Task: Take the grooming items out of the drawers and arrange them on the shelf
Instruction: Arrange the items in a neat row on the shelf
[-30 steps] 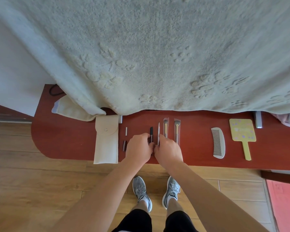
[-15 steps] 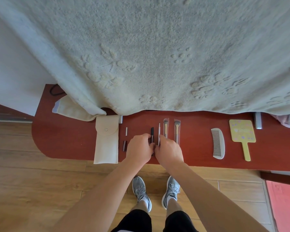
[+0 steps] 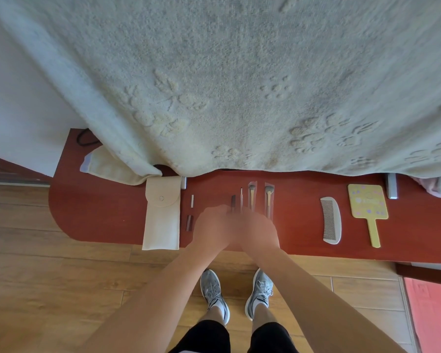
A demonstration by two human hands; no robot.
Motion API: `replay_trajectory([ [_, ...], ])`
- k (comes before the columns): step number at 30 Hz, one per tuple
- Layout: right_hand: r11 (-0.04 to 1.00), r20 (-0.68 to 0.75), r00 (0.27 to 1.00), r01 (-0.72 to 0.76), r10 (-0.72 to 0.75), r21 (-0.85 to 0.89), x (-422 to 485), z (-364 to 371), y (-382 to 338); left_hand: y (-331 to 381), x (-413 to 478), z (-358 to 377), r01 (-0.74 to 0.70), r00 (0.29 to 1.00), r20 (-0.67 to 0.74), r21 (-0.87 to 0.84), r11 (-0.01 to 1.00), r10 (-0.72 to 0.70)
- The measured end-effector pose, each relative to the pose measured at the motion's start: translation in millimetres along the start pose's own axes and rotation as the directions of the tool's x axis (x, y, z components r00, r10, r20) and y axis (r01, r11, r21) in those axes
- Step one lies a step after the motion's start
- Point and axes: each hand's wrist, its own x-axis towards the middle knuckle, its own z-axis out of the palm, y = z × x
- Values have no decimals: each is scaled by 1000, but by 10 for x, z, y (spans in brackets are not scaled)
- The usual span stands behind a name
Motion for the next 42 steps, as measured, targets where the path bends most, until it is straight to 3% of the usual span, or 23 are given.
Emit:
replay_trajectory([
  [23, 999, -33, 999, -2, 1, -35, 5, -165, 24, -77, -24, -220, 30, 999, -30, 36, 999, -29],
  [31, 970, 40, 978, 208, -204, -125, 116, -327, -306, -541, -144, -761, 54, 998, 6, 156, 986, -55],
  [38, 926, 137, 936, 345, -325, -154, 396, -67, -705, -896, -177, -974, -72, 988, 152, 312, 947, 25],
  [42, 912, 160, 924, 373, -348, -169, 544, 42, -810, -967, -100, -974, -217, 964, 222, 346, 913, 145],
])
